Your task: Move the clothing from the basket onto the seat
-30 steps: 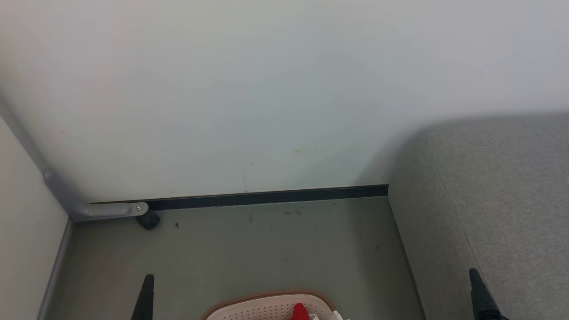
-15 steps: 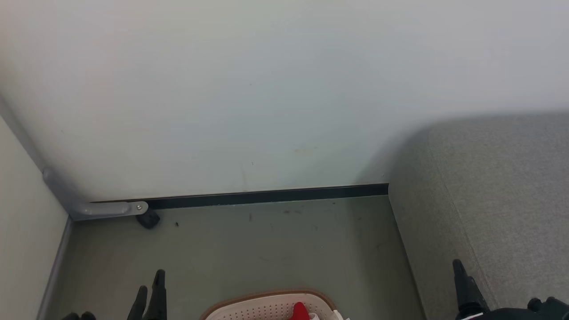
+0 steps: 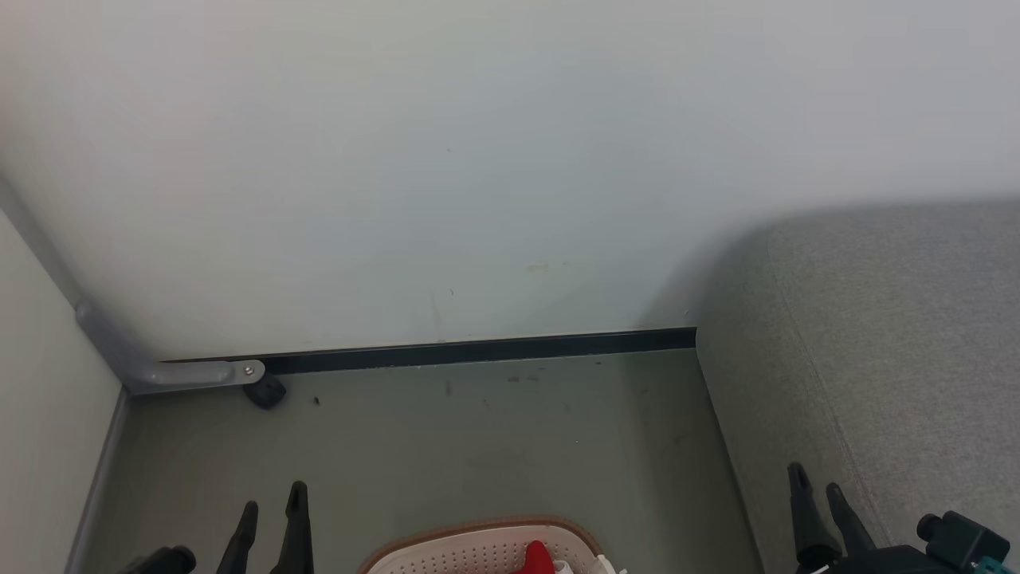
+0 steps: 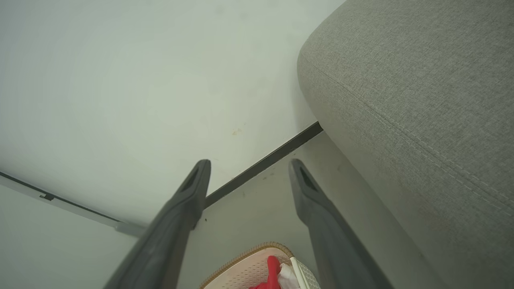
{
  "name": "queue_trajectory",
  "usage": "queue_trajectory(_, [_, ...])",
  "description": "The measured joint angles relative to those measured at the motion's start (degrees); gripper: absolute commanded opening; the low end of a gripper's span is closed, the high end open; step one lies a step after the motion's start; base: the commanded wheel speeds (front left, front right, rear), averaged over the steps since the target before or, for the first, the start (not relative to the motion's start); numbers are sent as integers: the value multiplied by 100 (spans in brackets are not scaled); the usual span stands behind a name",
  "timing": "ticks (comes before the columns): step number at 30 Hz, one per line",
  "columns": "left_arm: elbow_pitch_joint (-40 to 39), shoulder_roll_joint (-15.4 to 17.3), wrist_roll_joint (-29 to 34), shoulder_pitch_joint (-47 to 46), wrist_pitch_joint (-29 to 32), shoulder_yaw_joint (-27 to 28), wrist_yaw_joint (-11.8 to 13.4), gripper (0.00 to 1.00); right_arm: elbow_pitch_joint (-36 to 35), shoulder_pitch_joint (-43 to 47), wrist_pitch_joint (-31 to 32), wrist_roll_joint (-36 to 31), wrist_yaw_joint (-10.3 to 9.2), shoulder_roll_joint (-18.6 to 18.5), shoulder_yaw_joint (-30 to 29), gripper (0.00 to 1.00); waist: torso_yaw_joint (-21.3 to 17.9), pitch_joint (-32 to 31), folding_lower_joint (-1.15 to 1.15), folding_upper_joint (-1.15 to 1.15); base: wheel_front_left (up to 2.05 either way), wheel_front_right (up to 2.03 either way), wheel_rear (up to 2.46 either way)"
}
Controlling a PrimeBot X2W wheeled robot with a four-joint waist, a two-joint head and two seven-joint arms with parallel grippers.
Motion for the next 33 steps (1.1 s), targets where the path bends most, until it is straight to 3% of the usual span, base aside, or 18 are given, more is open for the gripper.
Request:
queue_trajectory(13, [-77, 35, 1221, 20, -276, -142, 181, 100, 51, -87, -278, -1020, -198, -155, 404, 100, -2, 3, 0, 0, 0, 0, 0])
queue_trajectory(33, [-192, 44, 3032, 28, -703, -400, 476, 100, 134, -230, -700, -2485, -281, -420, 1111, 100, -14, 18, 0, 0, 0, 0, 0])
